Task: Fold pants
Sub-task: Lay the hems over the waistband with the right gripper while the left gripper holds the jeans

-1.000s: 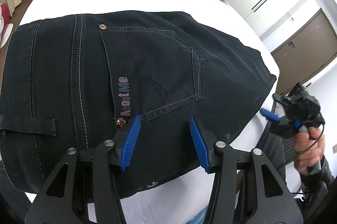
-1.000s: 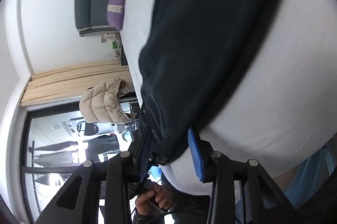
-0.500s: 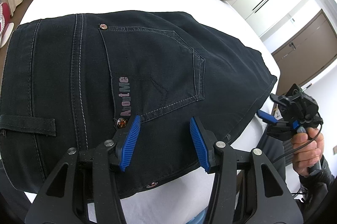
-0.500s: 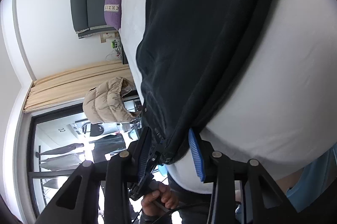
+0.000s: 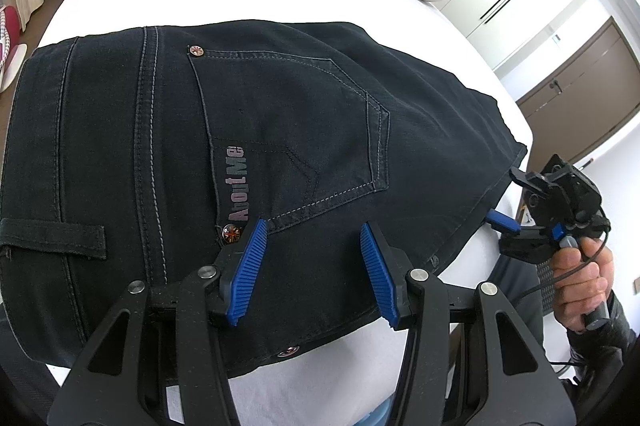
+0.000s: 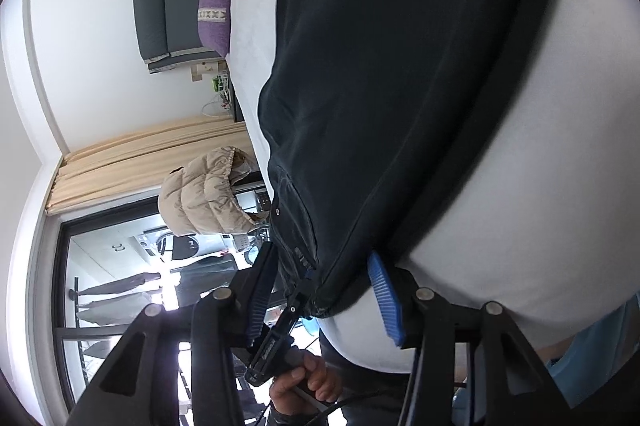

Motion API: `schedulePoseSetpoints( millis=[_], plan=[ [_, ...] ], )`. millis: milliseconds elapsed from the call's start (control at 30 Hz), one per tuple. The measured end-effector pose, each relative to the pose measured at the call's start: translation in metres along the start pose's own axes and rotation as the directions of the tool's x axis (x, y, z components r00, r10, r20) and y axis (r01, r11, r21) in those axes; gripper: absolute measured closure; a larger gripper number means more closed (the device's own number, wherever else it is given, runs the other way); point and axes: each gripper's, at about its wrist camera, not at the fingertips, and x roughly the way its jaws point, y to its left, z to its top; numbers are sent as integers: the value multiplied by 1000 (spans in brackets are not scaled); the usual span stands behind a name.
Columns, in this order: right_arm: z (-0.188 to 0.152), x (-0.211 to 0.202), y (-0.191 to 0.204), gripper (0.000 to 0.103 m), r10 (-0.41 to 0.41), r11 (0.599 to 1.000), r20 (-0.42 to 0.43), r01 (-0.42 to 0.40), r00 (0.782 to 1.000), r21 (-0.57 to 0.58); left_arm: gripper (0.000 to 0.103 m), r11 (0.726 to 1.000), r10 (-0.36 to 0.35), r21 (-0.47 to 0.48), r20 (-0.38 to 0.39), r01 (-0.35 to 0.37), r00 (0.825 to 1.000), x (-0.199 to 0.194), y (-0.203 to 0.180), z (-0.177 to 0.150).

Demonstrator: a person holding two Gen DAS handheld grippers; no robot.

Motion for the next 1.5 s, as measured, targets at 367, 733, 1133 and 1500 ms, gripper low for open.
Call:
schedulePoseSetpoints(
  millis=[367, 733, 1133, 1500],
  plan=[
    [-4, 2, -23, 101, -43, 999, 12, 43, 999, -16, 55, 1000, 15, 18, -17, -14, 1000, 0, -4, 2],
    [-11, -7, -12, 91, -82, 995, -7, 82, 997, -56, 55, 999, 48, 12, -14, -47, 999, -3, -9, 5],
    [82, -15, 61, 90, -64, 964, 52, 75, 997, -256, 55, 997, 56, 44, -10, -56, 998, 34, -47, 69],
    [219, -75, 2, 103, -55, 998, 320, 61, 946, -7, 56, 996, 82, 47, -55, -80, 995, 54, -21, 61]
  ],
)
